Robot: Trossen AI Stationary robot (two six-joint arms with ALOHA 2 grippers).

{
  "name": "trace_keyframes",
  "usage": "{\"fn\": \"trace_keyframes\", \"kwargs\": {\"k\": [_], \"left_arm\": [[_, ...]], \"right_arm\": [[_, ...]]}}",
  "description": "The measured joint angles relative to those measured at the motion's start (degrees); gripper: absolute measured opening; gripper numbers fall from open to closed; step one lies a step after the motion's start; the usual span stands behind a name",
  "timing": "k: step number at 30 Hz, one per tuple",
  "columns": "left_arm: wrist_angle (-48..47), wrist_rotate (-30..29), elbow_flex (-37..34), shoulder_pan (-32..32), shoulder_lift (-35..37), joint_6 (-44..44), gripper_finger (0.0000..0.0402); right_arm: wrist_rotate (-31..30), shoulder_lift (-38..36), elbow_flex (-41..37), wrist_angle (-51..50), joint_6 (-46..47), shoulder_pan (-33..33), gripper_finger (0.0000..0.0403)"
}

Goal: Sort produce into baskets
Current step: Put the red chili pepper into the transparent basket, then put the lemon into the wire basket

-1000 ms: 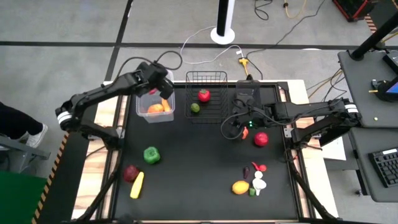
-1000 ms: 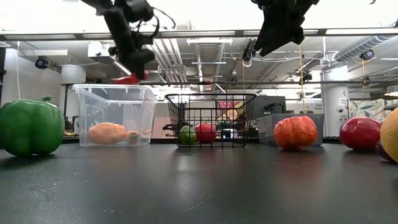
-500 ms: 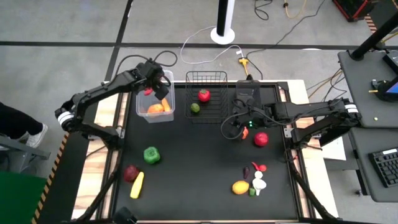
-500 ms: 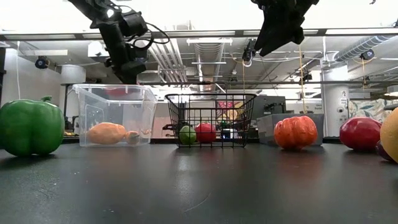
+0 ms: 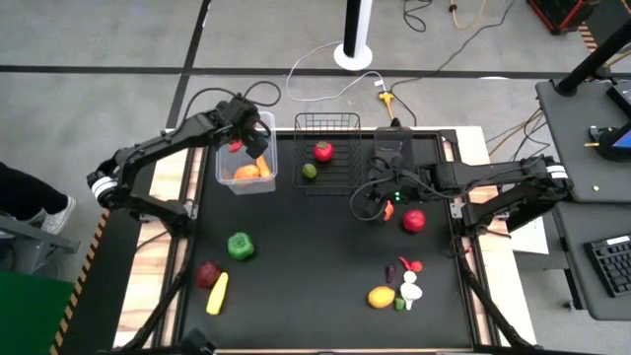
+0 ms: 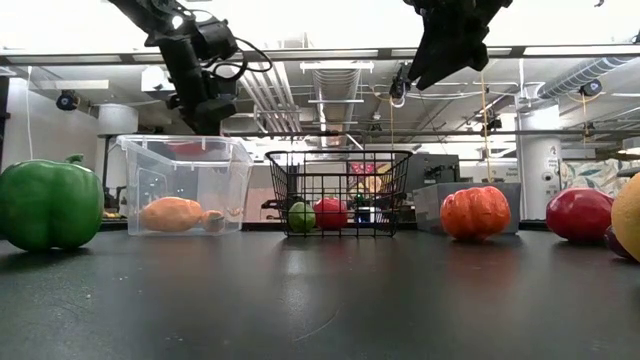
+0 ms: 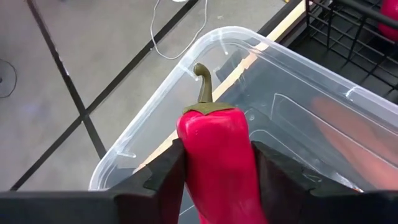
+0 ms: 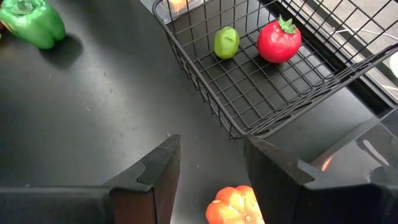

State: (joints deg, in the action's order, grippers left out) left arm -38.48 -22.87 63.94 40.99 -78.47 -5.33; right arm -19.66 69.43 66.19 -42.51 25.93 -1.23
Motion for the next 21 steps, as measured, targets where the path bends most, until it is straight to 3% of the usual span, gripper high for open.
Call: {"fn": "trace_keyframes", "kwargs": {"k": [9, 15, 21], "left_arm": [[0.0, -0.6, 0.0, 0.0, 0.0, 0.7, 0.0216], [-0.1, -0.8, 0.0, -0.5, 0.2, 1.4, 0.0221], [-2.5, -0.8, 0.0, -4.9, 2.1, 4.3, 0.0221]], "right_arm": [[0.0, 0.0, 0.0, 0.0, 0.0, 0.0, 0.0169], [0.0, 0.0, 0.0, 0.0, 0.0, 0.0, 0.0169], [0.0, 0.0, 0.0, 0.0, 0.0, 0.0, 0.0169]]}}
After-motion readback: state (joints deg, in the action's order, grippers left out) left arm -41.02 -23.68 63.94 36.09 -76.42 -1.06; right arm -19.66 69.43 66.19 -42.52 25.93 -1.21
